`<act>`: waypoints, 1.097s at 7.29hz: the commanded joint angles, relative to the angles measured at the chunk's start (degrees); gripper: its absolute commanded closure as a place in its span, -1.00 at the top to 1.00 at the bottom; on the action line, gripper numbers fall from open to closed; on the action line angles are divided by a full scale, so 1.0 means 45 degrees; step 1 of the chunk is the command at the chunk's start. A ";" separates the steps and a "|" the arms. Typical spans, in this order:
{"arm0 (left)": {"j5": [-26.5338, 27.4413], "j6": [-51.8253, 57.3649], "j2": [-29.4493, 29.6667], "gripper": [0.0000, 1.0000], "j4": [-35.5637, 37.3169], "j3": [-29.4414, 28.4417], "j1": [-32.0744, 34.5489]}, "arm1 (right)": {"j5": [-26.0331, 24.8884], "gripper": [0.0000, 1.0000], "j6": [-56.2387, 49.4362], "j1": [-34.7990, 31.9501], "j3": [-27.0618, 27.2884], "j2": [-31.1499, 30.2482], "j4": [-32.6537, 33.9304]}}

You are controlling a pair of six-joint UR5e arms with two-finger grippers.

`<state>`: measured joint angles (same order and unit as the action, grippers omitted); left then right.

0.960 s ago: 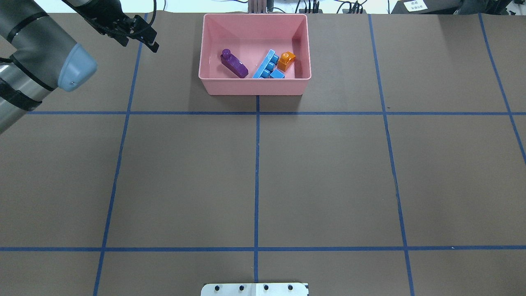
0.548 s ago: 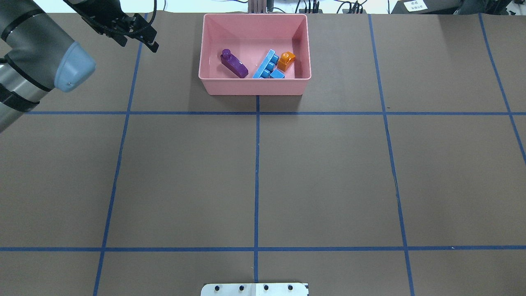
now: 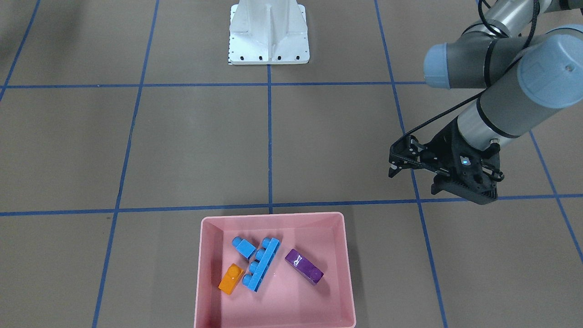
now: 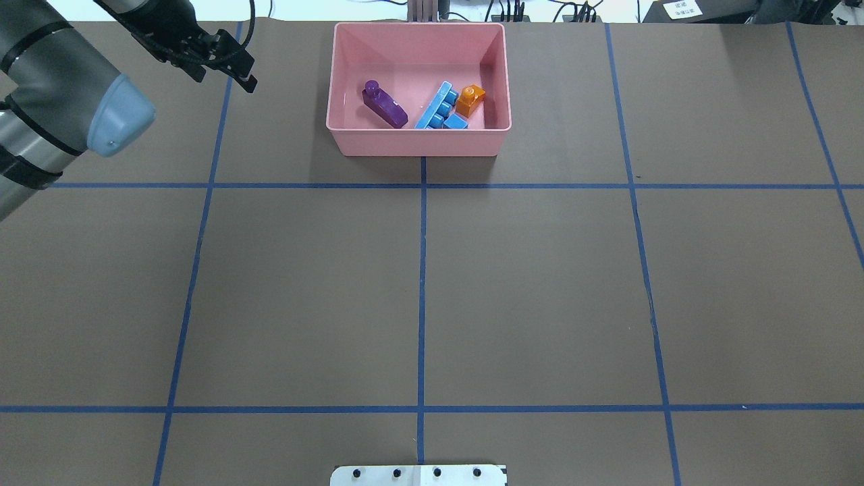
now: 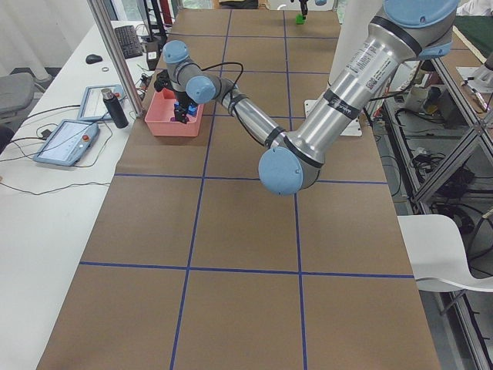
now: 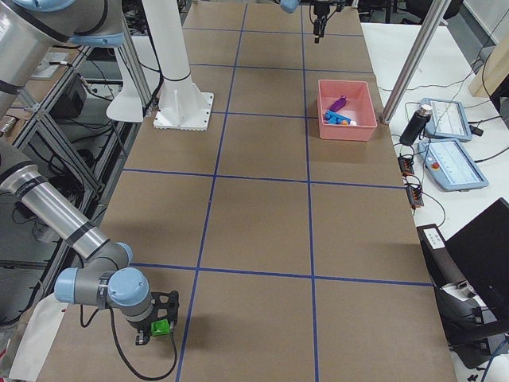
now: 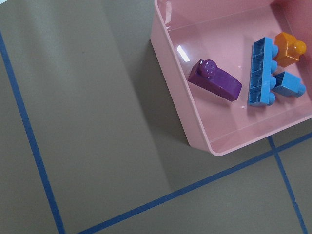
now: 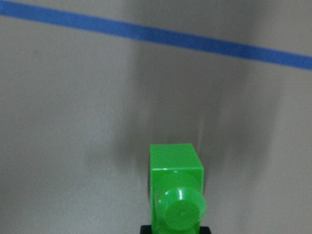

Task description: Put all blocks into box

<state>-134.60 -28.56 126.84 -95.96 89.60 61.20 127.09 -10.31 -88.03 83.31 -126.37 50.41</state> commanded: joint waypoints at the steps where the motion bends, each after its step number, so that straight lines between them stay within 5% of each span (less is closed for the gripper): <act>1: 0.0106 0.1357 -0.0857 1.00 0.0151 -0.0027 0.0478 | 0.0194 -1.00 0.0024 -0.0573 0.0099 0.1882 0.1073; 4: 0.0107 0.4031 -0.1525 1.00 0.1961 -0.0067 0.1883 | 0.0333 -1.00 0.0199 -0.1083 0.3215 0.5764 0.8382; 6: 0.0127 0.5830 -0.2787 1.00 0.2711 -0.0047 0.3246 | 0.1361 -1.00 0.0839 -0.0909 0.3538 0.8227 1.0392; 8: 0.0301 0.6775 -0.3961 1.00 0.2633 -0.0106 0.4286 | 0.1465 -1.00 0.3896 0.0725 0.3577 0.9969 1.0340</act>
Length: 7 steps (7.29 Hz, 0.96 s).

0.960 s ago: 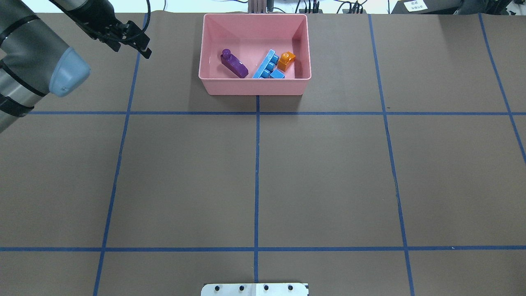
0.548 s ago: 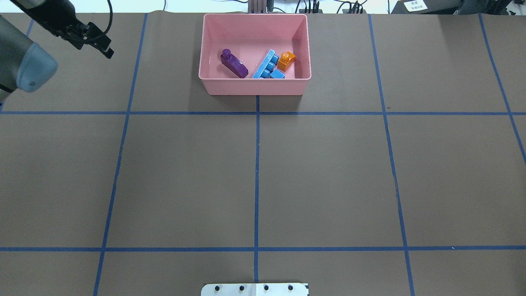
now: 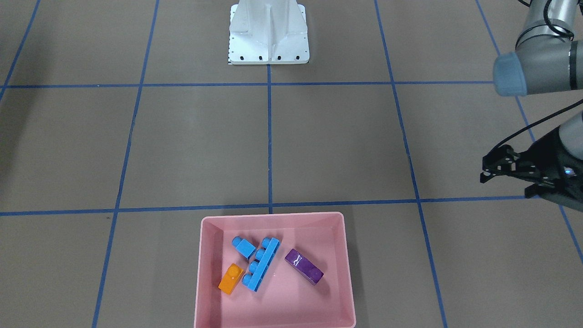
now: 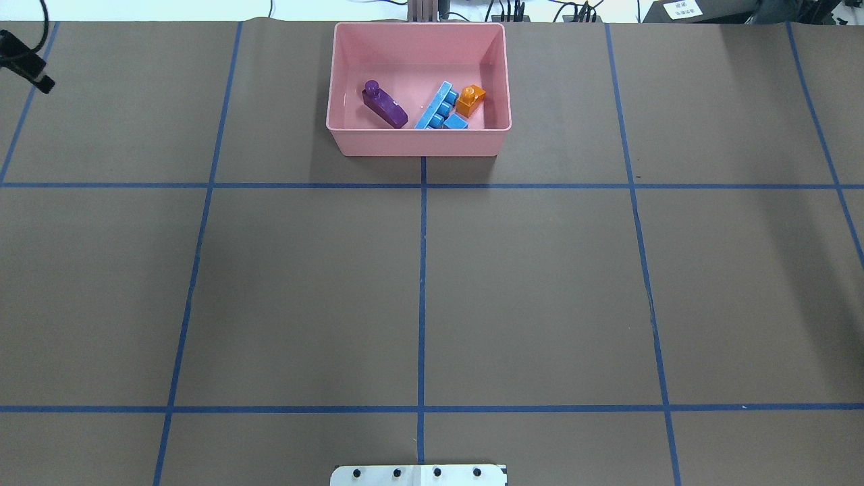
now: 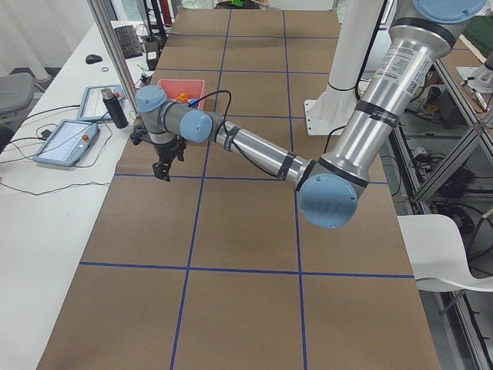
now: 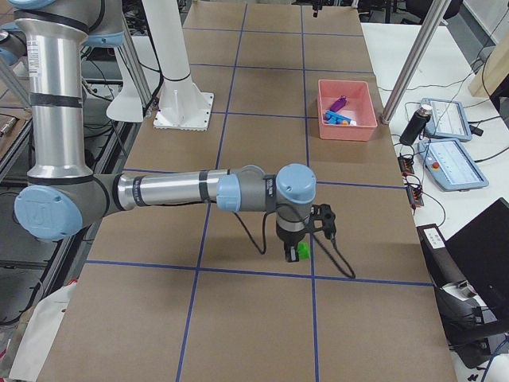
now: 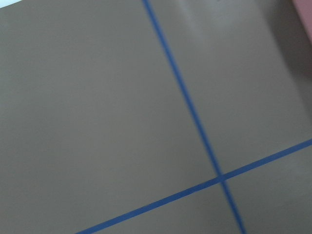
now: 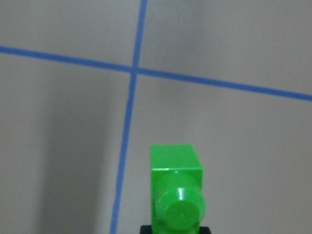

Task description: Put all blocks into box

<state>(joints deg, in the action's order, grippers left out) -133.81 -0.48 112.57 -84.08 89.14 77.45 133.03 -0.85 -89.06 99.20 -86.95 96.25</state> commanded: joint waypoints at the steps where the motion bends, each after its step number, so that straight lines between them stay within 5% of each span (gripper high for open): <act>1: 0.0107 0.0535 -0.1106 1.00 -0.0007 -0.0003 0.1222 | 0.0106 -1.00 0.3222 0.1833 0.0006 0.2262 0.0192; 4: 0.0068 0.0497 -0.1285 1.00 -0.0027 0.0153 0.1716 | -0.0612 -1.00 0.8881 0.5151 -0.0750 0.5910 0.0193; 7: 0.0049 0.0418 -0.1285 1.00 -0.0046 0.0173 0.1715 | -0.1903 -1.00 1.1826 0.6801 -0.6320 1.1803 0.0076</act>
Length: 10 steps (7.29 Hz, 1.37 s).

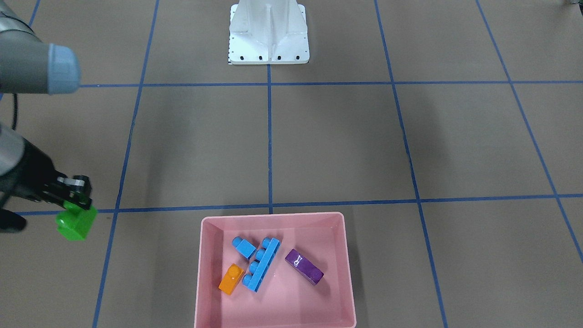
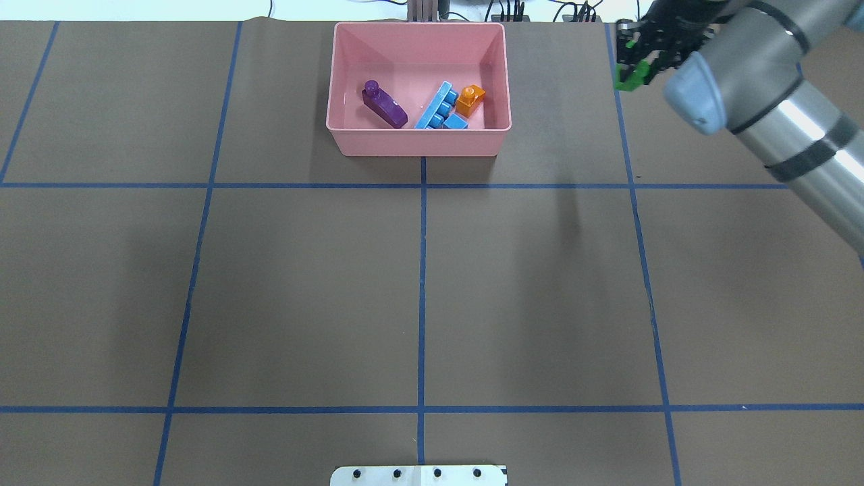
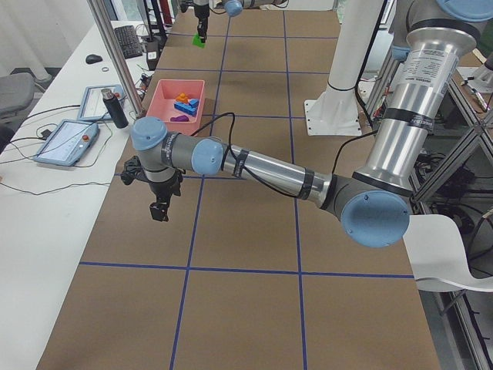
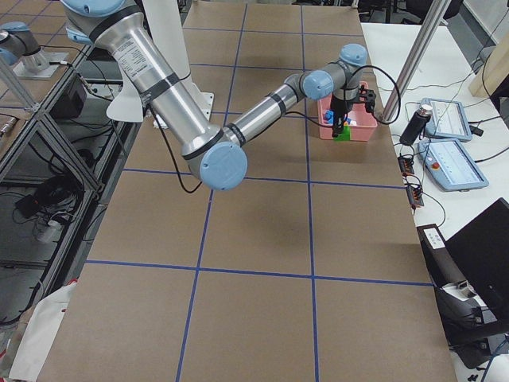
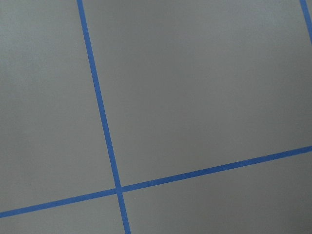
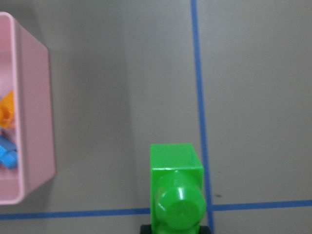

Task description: Put all blocks into box

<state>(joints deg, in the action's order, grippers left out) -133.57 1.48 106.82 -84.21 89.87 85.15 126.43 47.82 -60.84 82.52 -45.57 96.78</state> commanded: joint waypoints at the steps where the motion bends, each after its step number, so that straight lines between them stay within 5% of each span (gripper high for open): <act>1: -0.0006 -0.0035 -0.0007 1.00 -0.0016 -0.0010 0.0004 | -0.0554 -1.00 0.1129 0.0590 -0.4123 0.3825 -0.0390; 4: -0.0026 -0.0074 -0.0007 1.00 -0.0016 -0.0010 -0.0015 | -0.1784 -1.00 0.3565 0.1720 -0.8460 0.5704 -0.4273; 8: -0.0045 -0.0075 -0.0027 1.00 -0.0016 -0.0049 -0.0015 | -0.2699 -1.00 0.6118 0.3048 -1.0265 0.7233 -0.6279; 9: -0.0064 -0.0094 -0.0027 1.00 -0.0016 -0.0049 -0.0015 | -0.3149 -0.31 0.6749 0.3361 -1.0523 0.7429 -0.6775; 10: -0.0084 -0.0094 -0.0027 1.00 -0.0016 -0.0049 -0.0015 | -0.3192 0.98 0.6775 0.3480 -1.0564 0.7470 -0.6761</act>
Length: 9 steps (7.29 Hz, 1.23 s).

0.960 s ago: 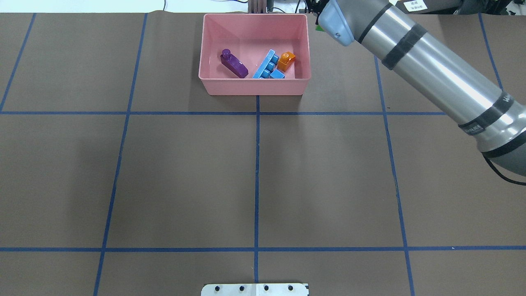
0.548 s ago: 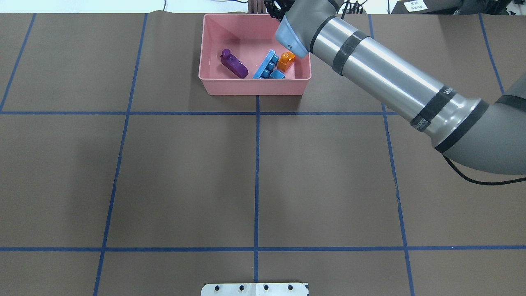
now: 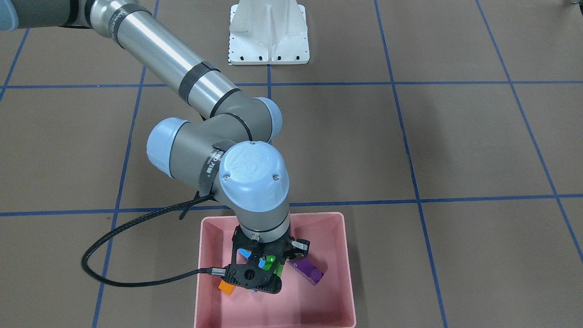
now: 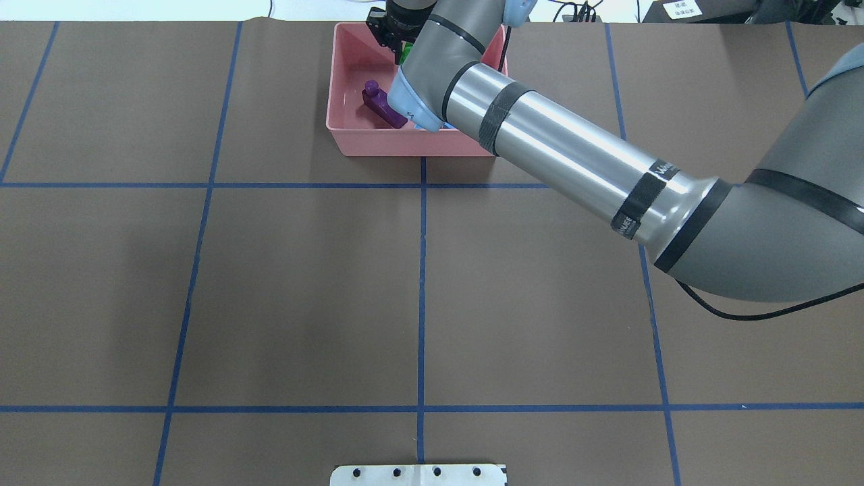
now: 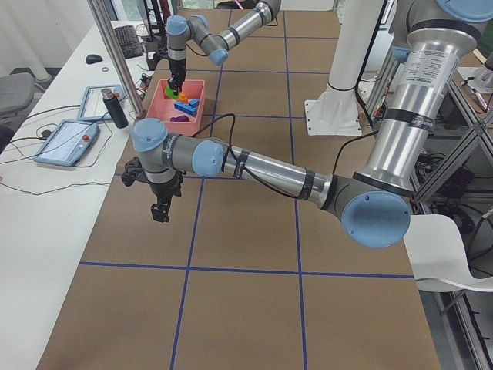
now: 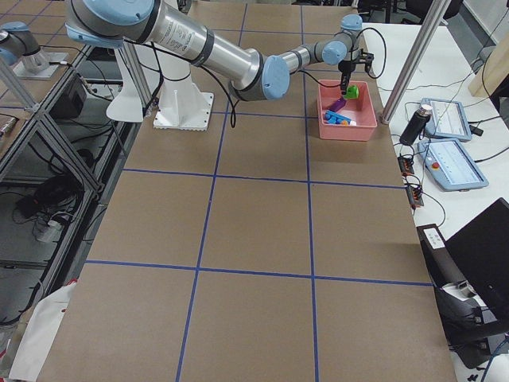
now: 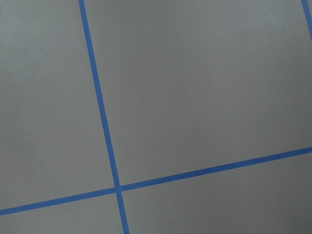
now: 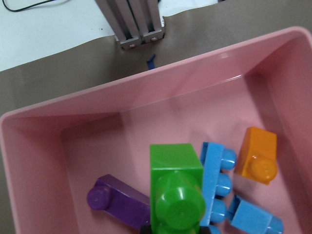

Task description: Put all blocks into box

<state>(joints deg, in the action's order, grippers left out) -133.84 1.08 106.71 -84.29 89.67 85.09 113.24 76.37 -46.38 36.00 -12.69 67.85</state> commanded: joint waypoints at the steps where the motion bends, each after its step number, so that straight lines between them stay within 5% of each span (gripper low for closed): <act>1: -0.0022 -0.0025 0.0018 1.00 0.0000 -0.0062 -0.0003 | -0.0243 0.97 0.0314 0.0288 -0.0285 0.0144 -0.0273; 4: -0.0022 -0.0044 -0.0002 1.00 0.0019 -0.0121 -0.0003 | 0.0339 0.98 -0.2178 -0.0587 -0.0228 0.0066 0.0836; 5: 0.0016 -0.0006 -0.0330 1.00 0.0020 -0.0102 -0.0003 | 0.1445 0.98 -0.2825 -0.1307 0.0024 -0.0147 0.1247; 9: 0.0094 0.0189 -0.1564 1.00 -0.1505 -0.0493 0.0113 | 0.2721 1.00 -0.6183 -0.3261 0.3573 -0.3362 0.3066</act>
<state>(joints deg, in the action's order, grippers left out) -133.71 1.60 100.31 -89.98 87.36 85.24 123.33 53.00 -57.97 47.25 -22.44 80.45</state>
